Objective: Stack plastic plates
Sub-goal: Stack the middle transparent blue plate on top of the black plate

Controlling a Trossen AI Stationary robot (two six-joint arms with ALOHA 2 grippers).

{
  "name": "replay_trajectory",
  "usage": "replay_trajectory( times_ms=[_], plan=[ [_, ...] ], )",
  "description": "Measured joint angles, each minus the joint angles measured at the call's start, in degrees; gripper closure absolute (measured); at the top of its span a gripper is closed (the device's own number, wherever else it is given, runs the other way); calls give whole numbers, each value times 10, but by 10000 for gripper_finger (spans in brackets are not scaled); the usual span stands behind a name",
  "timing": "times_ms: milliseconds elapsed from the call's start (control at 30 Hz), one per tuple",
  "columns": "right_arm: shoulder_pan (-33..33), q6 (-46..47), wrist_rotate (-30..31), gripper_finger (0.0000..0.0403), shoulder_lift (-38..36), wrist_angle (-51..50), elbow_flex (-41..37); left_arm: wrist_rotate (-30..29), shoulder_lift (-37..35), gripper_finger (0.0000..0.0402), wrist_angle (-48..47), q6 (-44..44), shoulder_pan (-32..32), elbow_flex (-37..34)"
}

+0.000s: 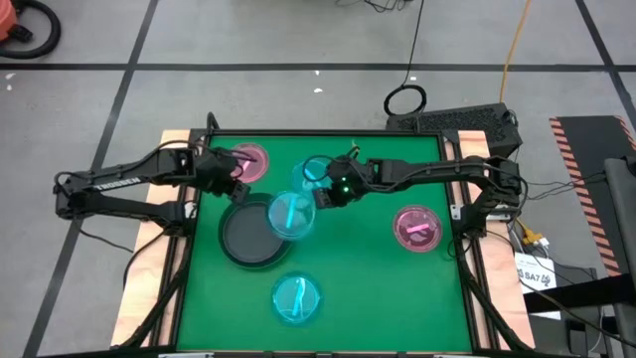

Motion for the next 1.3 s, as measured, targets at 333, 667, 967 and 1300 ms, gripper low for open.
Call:
replay_trajectory(
  times_ms=[333,667,967,1300],
  plan=[
    [3,10,20,403,37,24,0,28,-18,188,40,-123,-21,0],
    [5,5,39,403,44,62,0,10,19,100,78,-201,-70,0],
    [5,4,39,403,44,79,0,-5,60,171,103,-192,-86,-1],
    [4,-1,41,403,44,81,0,-15,73,324,105,-154,-86,-1]
  ],
)
